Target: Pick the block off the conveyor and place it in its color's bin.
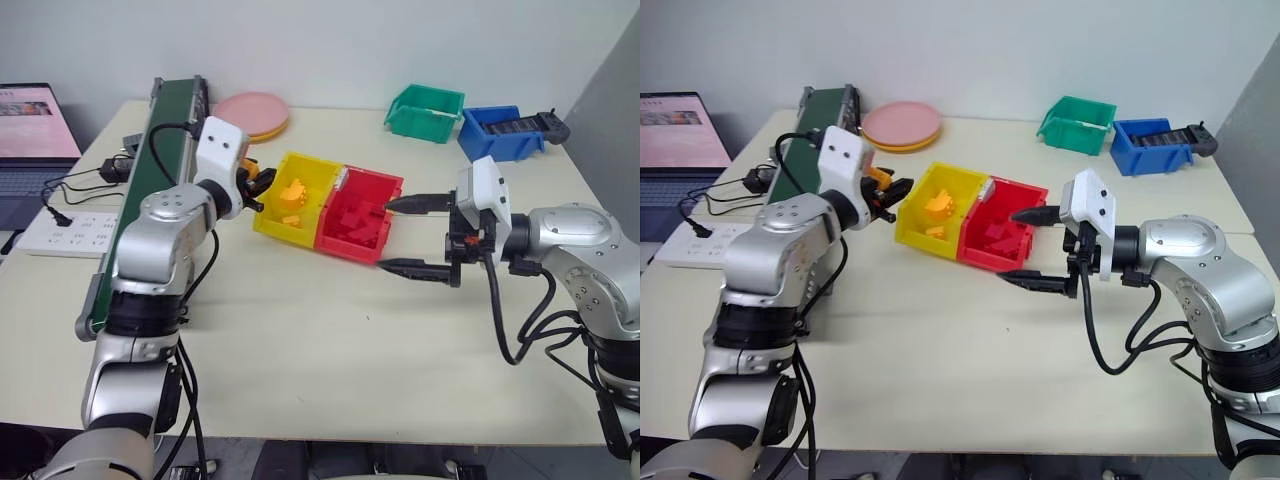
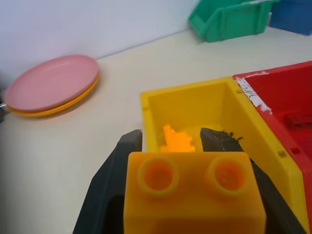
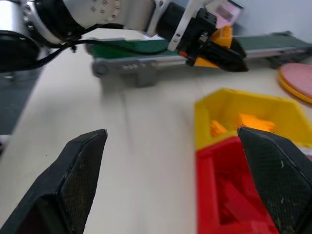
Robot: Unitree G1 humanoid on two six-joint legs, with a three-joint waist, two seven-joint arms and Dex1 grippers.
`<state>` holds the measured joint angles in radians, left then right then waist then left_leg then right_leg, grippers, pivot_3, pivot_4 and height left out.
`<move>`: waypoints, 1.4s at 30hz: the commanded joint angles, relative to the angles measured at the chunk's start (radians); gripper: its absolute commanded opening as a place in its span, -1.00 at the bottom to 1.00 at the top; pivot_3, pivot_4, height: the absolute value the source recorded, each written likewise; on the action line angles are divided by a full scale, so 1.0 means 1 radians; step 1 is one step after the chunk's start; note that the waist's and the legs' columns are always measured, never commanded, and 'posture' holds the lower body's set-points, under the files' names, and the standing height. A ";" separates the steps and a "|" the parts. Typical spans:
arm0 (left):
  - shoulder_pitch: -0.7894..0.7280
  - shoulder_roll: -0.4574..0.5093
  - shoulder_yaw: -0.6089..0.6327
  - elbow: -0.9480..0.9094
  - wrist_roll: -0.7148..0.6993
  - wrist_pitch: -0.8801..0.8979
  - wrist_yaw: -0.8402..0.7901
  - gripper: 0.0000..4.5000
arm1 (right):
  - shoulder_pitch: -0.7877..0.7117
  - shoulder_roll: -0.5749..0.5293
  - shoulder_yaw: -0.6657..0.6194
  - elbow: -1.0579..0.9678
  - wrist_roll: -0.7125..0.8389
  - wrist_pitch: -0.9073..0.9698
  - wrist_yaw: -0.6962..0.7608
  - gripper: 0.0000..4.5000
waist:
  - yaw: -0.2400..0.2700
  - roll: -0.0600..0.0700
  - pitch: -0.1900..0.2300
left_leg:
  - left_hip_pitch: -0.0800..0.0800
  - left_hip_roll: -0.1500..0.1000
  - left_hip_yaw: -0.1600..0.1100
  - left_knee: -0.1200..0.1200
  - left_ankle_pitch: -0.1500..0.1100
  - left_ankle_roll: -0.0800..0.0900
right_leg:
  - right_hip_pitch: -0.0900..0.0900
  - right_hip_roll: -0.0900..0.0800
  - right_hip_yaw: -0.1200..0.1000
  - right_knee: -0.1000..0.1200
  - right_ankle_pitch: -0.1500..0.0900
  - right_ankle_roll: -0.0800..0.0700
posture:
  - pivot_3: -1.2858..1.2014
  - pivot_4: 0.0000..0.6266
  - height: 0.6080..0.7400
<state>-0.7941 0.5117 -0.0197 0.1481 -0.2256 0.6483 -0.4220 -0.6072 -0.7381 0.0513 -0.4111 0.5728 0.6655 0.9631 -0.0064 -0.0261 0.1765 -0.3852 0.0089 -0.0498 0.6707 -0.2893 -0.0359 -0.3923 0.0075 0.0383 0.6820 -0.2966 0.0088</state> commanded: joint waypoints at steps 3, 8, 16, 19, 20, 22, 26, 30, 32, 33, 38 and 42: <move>-0.151 -0.090 -0.047 0.290 0.081 -0.200 -0.027 -0.32 | -0.006 -0.014 -0.061 -0.068 0.042 0.037 -0.037 1.00 | 0.006 0.000 0.000 | -0.013 0.001 -0.001 0.007 0.000 0.000 | -0.011 0.000 -0.003 0.005 0.000 0.000 | 0.03 -0.52 1.00; -0.184 -0.120 -0.036 0.370 0.089 -0.265 -0.054 -0.16 | 0.008 -0.017 -0.081 -0.090 0.054 0.061 -0.072 1.00 | 0.003 0.000 0.000 | -0.016 0.000 0.000 0.009 -0.001 0.002 | -0.015 0.000 -0.001 0.009 0.000 0.000 | 0.03 -0.52 1.00; -0.197 -0.123 -0.021 0.395 0.094 -0.289 -0.073 0.53 | 0.024 -0.019 -0.089 -0.102 0.063 0.062 -0.086 1.00 | 0.004 0.000 0.000 | -0.016 0.000 0.000 0.009 -0.001 0.002 | -0.015 0.000 -0.001 0.010 0.000 0.000 | 0.03 -0.52 1.00; -0.187 -0.113 -0.021 0.370 0.096 -0.277 -0.078 0.77 | 0.023 -0.019 -0.082 -0.095 0.059 0.053 -0.077 1.00 | 0.004 0.000 0.000 | -0.015 0.000 0.000 0.009 -0.001 0.002 | -0.015 0.000 -0.001 0.011 0.000 0.000 | 0.03 -0.52 1.00; -0.178 -0.107 -0.016 0.336 0.087 -0.265 -0.085 0.84 | 0.023 -0.018 -0.078 -0.091 0.055 0.049 -0.077 1.00 | 0.004 0.000 0.000 | -0.015 0.000 0.000 0.009 -0.001 0.002 | -0.015 0.000 -0.001 0.011 0.000 0.000 | 0.03 -0.52 1.00; -0.162 -0.096 -0.007 0.279 0.081 -0.242 -0.082 0.84 | 0.024 -0.016 -0.076 -0.087 0.048 0.043 -0.078 1.00 | 0.004 0.000 0.000 | -0.015 0.000 0.000 0.009 -0.001 0.002 | -0.015 0.000 -0.001 0.011 0.000 0.000 | 0.03 -0.52 1.00; -0.076 -0.028 -0.021 0.107 0.117 -0.222 -0.106 0.84 | 0.049 -0.022 -0.088 -0.079 0.030 0.022 -0.079 1.00 | 0.001 0.000 0.000 | -0.015 0.000 0.000 0.009 -0.001 0.002 | -0.015 0.001 0.000 0.012 0.000 0.000 | 0.03 -0.52 1.00; 0.106 0.052 0.057 -0.141 0.056 -0.161 -0.143 0.84 | 0.130 -0.028 -0.107 -0.046 -0.033 -0.087 -0.068 1.00 | -0.001 0.000 0.000 | -0.014 0.001 0.000 0.009 0.000 0.001 | -0.015 0.001 0.000 0.012 0.000 0.000 | 0.03 -0.52 1.00; 0.182 0.089 0.090 -0.223 0.040 -0.115 -0.153 0.84 | 0.176 -0.025 -0.111 -0.025 -0.094 -0.174 -0.080 1.00 | 0.000 0.000 0.000 | -0.014 0.001 0.000 0.009 -0.001 0.001 | -0.015 0.001 0.001 0.013 0.000 0.000 | 0.03 -0.52 1.00; 0.241 0.110 0.133 -0.285 0.019 -0.086 -0.155 0.84 | 0.207 -0.015 -0.124 -0.018 -0.108 -0.210 -0.086 1.00 | 0.001 0.000 0.000 | -0.013 0.001 0.000 0.009 -0.001 0.001 | -0.015 0.001 0.000 0.013 0.000 0.000 | 0.03 -0.52 1.00; 0.410 0.159 0.263 -0.488 -0.079 0.061 -0.163 0.84 | 0.271 -0.012 -0.162 -0.010 -0.075 -0.230 -0.066 1.00 | 0.002 0.000 0.000 | -0.013 0.001 -0.001 0.009 -0.001 0.002 | -0.014 0.001 0.000 0.015 0.000 0.000 | 0.03 -0.52 1.00; 0.528 0.164 0.337 -0.635 -0.201 0.174 -0.193 0.84 | 0.270 -0.021 -0.188 0.008 -0.057 -0.241 -0.045 1.00 | 0.001 0.000 0.000 | -0.011 0.001 -0.001 0.010 -0.001 0.002 | -0.013 0.001 0.000 0.016 0.000 0.000 | 0.03 -0.52 1.00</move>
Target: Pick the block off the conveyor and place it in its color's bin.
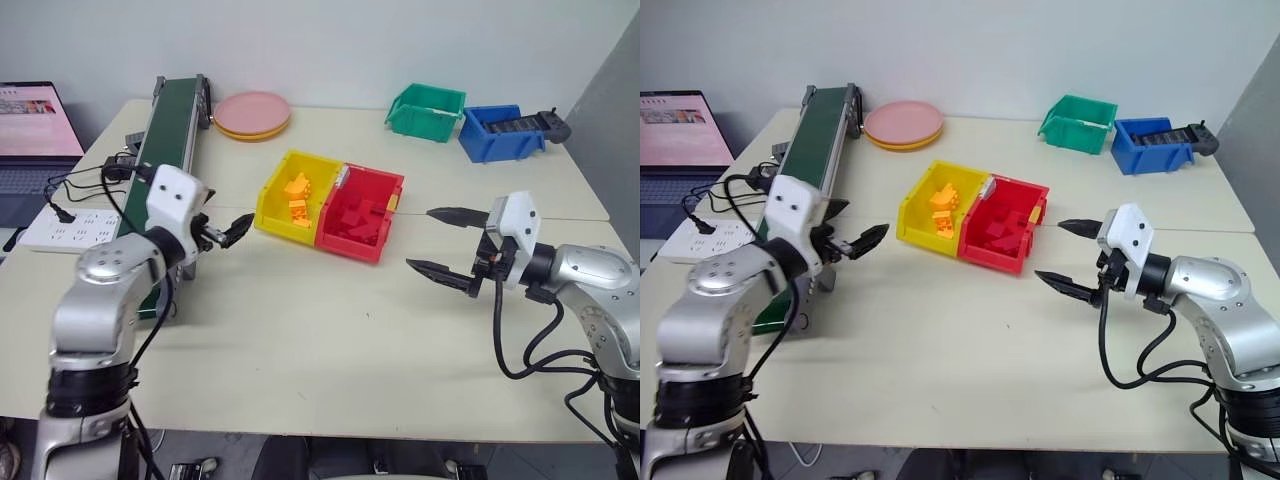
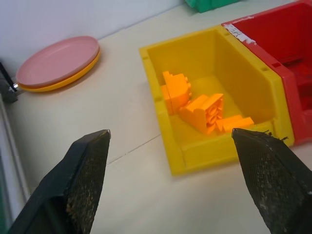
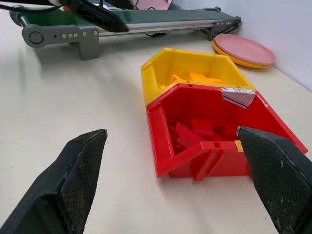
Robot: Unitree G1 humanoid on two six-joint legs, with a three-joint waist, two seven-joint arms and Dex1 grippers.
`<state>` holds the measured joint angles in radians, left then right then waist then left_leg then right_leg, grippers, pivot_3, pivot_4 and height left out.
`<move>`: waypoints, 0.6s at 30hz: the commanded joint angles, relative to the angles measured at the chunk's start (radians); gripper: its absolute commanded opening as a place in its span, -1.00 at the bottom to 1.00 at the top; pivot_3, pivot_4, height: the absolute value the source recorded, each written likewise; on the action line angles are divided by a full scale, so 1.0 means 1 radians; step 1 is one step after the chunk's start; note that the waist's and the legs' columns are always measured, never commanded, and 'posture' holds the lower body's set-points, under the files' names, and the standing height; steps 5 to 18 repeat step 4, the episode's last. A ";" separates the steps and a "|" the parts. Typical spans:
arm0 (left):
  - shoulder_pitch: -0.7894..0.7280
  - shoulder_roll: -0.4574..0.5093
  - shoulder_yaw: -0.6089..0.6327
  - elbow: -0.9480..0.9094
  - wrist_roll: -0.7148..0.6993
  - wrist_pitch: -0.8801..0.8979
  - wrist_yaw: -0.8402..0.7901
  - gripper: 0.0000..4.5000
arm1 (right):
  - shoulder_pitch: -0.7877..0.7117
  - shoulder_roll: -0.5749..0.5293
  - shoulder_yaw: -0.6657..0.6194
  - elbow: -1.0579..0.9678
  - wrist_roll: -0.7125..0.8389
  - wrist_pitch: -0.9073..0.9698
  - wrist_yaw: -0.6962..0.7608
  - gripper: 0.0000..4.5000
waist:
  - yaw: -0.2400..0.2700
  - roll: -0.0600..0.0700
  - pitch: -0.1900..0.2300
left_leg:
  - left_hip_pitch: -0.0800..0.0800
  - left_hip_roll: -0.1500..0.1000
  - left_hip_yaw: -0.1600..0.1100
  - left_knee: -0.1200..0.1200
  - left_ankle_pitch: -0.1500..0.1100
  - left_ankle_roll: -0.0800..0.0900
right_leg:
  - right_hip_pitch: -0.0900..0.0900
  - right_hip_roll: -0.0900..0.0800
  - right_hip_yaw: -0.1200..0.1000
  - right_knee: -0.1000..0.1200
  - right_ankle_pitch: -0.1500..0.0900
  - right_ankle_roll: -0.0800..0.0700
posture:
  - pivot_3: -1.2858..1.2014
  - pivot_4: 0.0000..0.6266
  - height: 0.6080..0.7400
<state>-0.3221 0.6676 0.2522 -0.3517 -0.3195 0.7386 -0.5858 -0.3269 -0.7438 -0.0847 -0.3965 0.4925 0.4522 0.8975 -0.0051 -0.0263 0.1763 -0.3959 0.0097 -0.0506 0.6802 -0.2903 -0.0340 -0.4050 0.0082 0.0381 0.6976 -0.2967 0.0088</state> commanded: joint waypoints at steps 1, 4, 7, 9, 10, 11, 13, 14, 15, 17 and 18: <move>0.076 0.005 0.069 -0.161 -0.130 0.087 -0.038 0.84 | -0.017 -0.018 -0.051 0.003 0.022 -0.030 0.028 1.00 | 0.001 0.000 0.000 | 0.000 0.000 0.000 0.000 0.000 0.000 | 0.000 0.000 0.000 0.000 0.000 0.000 | 0.03 -0.52 1.00; 0.093 0.007 0.073 -0.197 -0.178 0.128 -0.034 0.84 | -0.032 -0.020 -0.046 0.021 0.017 -0.035 0.042 1.00 | 0.002 0.000 0.000 | 0.000 0.000 0.000 0.000 0.000 0.000 | 0.000 0.000 -0.001 0.000 0.000 0.000 | 0.03 -0.52 1.00; 0.093 0.007 0.073 -0.197 -0.178 0.128 -0.034 0.84 | -0.032 -0.020 -0.046 0.021 0.017 -0.035 0.042 1.00 | 0.002 0.000 0.000 | 0.000 0.000 0.000 0.000 0.000 0.000 | 0.000 0.000 -0.001 0.000 0.000 0.000 | 0.03 -0.52 1.00; 0.093 0.007 0.073 -0.197 -0.178 0.128 -0.034 0.84 | -0.032 -0.020 -0.046 0.021 0.017 -0.035 0.042 1.00 | 0.002 0.000 0.000 | 0.000 0.000 0.000 0.000 0.000 0.000 | 0.000 0.000 -0.001 0.000 0.000 0.000 | 0.03 -0.52 1.00; 0.093 0.007 0.073 -0.197 -0.178 0.128 -0.034 0.84 | -0.032 -0.020 -0.046 0.021 0.017 -0.035 0.042 1.00 | 0.002 0.000 0.000 | 0.000 0.000 0.000 0.000 0.000 0.000 | 0.000 0.000 -0.001 0.000 0.000 0.000 | 0.03 -0.52 1.00; 0.093 0.007 0.073 -0.197 -0.178 0.128 -0.034 0.84 | -0.032 -0.020 -0.046 0.021 0.017 -0.035 0.042 1.00 | 0.002 0.000 0.000 | 0.000 0.000 0.000 0.000 0.000 0.000 | 0.000 0.000 -0.001 0.000 0.000 0.000 | 0.03 -0.52 1.00; 0.093 0.007 0.073 -0.197 -0.178 0.128 -0.034 0.84 | -0.032 -0.020 -0.046 0.021 0.017 -0.035 0.042 1.00 | 0.002 0.000 0.000 | 0.000 0.000 0.000 0.000 0.000 0.000 | 0.000 0.000 -0.001 0.000 0.000 0.000 | 0.03 -0.52 1.00; 0.093 0.007 0.073 -0.197 -0.178 0.128 -0.034 0.84 | -0.032 -0.020 -0.046 0.021 0.017 -0.035 0.042 1.00 | 0.002 0.000 0.000 | 0.000 0.000 0.000 0.000 0.000 0.000 | 0.000 0.000 -0.001 0.000 0.000 0.000 | 0.03 -0.52 1.00; 0.093 0.007 0.073 -0.197 -0.178 0.128 -0.034 0.84 | -0.032 -0.020 -0.046 0.021 0.017 -0.035 0.042 1.00 | 0.002 0.000 0.000 | 0.000 0.000 0.000 0.000 0.000 0.000 | 0.000 0.000 -0.001 0.000 0.000 0.000 | 0.03 -0.52 1.00; 0.093 0.007 0.073 -0.197 -0.178 0.128 -0.034 0.84 | -0.032 -0.020 -0.046 0.021 0.017 -0.035 0.042 1.00 | 0.002 0.000 0.000 | 0.000 0.000 0.000 0.000 0.000 0.000 | 0.000 0.000 -0.001 0.000 0.000 0.000 | 0.03 -0.52 1.00; 0.093 0.007 0.073 -0.197 -0.178 0.128 -0.034 0.84 | -0.032 -0.020 -0.046 0.021 0.017 -0.035 0.042 1.00 | 0.002 0.000 0.000 | 0.000 0.000 0.000 0.000 0.000 0.000 | 0.000 0.000 -0.001 0.000 0.000 0.000 | 0.03 -0.52 1.00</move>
